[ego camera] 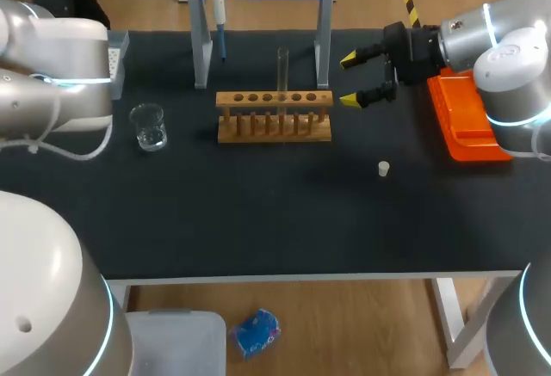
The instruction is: Invert the test tube, pick up the pipette, mount the tip to pipette, aspirate from beaker and dispense into the tube, eject the tip, return the pipette, and cap with the stopper.
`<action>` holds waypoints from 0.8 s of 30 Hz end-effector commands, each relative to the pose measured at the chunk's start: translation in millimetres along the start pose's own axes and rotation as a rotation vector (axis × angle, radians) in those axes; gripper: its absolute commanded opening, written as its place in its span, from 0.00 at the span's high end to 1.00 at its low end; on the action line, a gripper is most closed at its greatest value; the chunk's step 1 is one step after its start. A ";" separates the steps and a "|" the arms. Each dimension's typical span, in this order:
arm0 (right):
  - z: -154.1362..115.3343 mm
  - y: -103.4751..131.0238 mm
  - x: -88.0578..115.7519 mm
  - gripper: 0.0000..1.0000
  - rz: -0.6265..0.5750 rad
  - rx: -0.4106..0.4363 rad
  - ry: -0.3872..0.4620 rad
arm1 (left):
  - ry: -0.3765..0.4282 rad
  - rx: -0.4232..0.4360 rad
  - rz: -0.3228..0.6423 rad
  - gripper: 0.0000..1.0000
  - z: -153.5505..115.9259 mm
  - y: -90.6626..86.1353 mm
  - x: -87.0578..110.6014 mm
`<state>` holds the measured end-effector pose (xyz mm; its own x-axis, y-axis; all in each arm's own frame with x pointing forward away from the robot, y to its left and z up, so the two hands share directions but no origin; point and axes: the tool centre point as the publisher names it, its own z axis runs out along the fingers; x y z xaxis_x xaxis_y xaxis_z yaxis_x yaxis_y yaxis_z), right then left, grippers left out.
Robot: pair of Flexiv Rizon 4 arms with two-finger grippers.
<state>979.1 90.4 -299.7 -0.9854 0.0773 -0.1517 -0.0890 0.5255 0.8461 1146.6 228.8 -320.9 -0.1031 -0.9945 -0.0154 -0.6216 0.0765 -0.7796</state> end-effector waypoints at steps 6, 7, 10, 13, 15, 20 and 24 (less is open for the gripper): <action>-0.6 -0.3 0.2 0.00 -0.001 -0.001 0.000 | -0.006 -0.024 -0.039 0.00 6.0 20.9 7.3; -0.6 -0.3 0.2 0.00 -0.001 -0.001 0.000 | -0.006 -0.025 -0.047 0.00 6.4 21.7 7.6; -0.6 -0.3 0.2 0.00 -0.001 -0.001 0.000 | -0.005 -0.029 -0.062 0.00 9.0 24.1 9.0; -0.6 -0.3 0.2 0.00 -0.001 -0.001 0.000 | -0.007 -0.031 -0.080 0.00 12.1 25.1 9.4; -0.6 -0.3 0.2 0.00 -0.001 -0.001 0.000 | -0.012 -0.033 -0.103 0.12 14.2 25.1 8.6; -0.6 -0.3 0.2 0.00 -0.001 -0.001 0.000 | -0.013 -0.036 -0.104 0.24 19.5 26.3 9.8; -0.6 -0.3 0.2 0.00 -0.001 -0.001 0.000 | -0.018 -0.040 -0.105 0.51 24.2 25.9 9.9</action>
<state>979.1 90.3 -299.7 -0.9854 0.0774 -0.1517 -0.0890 0.5255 0.8462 1142.0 221.1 -352.0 -0.0275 -0.9977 0.0619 -0.6561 -0.0287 -0.7541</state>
